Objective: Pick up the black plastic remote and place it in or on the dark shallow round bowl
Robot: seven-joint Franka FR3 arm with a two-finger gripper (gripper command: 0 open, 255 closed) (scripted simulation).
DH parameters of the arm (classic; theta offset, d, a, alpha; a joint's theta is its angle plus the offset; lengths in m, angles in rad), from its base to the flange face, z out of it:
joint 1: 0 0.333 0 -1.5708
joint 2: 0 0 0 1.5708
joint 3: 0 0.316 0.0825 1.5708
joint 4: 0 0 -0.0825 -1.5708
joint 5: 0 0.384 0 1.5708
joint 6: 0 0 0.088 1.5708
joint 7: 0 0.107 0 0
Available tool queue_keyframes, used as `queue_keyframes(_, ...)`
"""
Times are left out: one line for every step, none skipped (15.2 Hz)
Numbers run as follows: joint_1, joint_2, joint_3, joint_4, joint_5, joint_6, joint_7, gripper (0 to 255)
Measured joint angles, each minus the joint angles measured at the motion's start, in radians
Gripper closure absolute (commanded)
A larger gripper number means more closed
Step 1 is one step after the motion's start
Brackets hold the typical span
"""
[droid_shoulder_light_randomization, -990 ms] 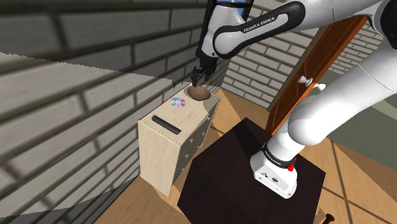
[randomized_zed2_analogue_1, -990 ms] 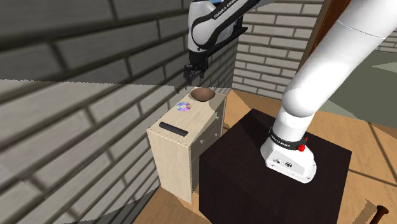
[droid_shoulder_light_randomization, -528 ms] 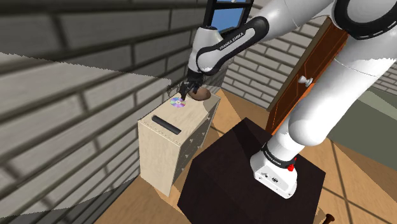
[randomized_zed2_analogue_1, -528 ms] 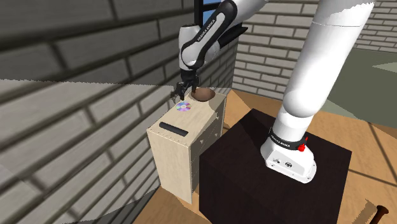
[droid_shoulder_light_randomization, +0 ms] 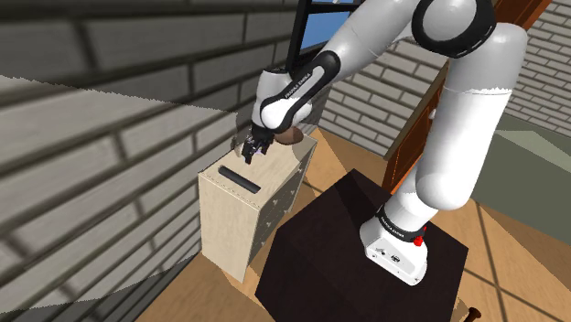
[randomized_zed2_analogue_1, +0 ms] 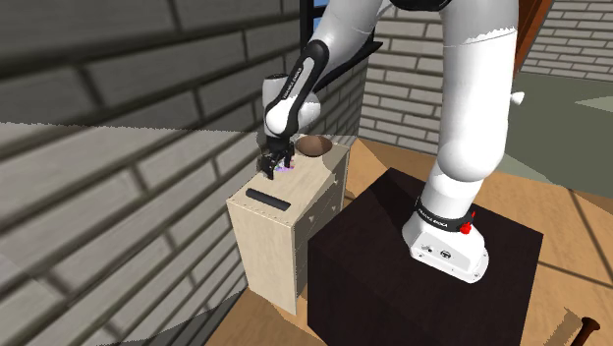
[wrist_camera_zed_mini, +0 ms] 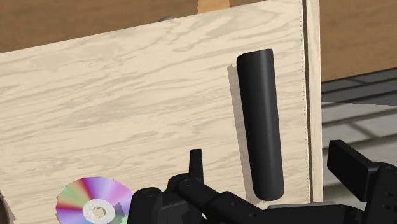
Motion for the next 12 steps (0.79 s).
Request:
queue_keyframes(0.0,0.042,0.004,0.022,0.002,0.015,-0.007,0)
queue_keyframes(0.008,0.082,0.009,0.045,0.002,0.027,-0.004,0)
queue_keyframes(0.008,0.121,0.013,0.066,0.004,0.04,-0.011,0)
queue_keyframes(0.007,0.16,0.016,0.083,0.005,0.056,-0.018,0)
queue_keyframes(0.011,0.197,0.02,0.109,0.005,0.061,-0.019,0)
queue_keyframes(0.015,0.217,0.023,0.124,0.005,0.063,-0.018,0)
queue_keyframes(0.018,0.234,0.024,0.133,0.005,0.07,-0.018,0)
queue_keyframes(0.02,0.248,0.024,0.135,0.005,0.081,-0.017,0)
queue_keyframes(0.024,0.263,0.024,0.139,0.004,0.092,-0.015,0)
queue_keyframes(0.024,0.275,0.023,0.143,0.003,0.1,-0.016,0)
queue_keyframes(0.025,0.289,0.022,0.148,0.002,0.109,-0.016,0)
queue_keyframes(0.027,0.305,0.021,0.155,0.001,0.117,-0.015,0)
